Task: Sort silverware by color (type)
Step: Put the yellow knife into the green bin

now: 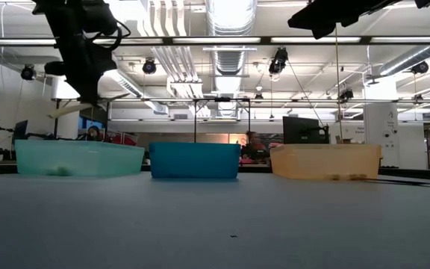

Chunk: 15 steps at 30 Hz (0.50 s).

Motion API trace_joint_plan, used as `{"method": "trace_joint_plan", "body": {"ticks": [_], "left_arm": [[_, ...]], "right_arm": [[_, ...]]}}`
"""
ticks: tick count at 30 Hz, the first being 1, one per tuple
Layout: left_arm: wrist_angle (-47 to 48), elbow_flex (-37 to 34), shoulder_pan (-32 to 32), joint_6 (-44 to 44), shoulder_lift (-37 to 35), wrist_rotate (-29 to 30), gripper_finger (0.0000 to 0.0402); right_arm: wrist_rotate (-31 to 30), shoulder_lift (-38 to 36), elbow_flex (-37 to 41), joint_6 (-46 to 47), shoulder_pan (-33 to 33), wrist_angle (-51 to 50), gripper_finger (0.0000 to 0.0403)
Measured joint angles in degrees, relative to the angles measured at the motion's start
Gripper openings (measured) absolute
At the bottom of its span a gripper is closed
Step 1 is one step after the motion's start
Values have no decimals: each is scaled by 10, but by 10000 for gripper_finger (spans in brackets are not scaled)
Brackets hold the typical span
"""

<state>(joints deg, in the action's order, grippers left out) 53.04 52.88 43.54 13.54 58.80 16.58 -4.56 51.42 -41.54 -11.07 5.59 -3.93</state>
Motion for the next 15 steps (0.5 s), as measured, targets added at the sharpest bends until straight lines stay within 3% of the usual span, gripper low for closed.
{"method": "trace_joint_plan", "body": {"ticks": [4, 15], "left_arm": [[-5, 0, 28, -9, 10, -36, 11], [-4, 0, 82, -51, 34, -51, 11]], "right_arm": [[0, 0, 0, 0, 0, 0, 72], [0, 0, 0, 6, 0, 1, 72]]}}
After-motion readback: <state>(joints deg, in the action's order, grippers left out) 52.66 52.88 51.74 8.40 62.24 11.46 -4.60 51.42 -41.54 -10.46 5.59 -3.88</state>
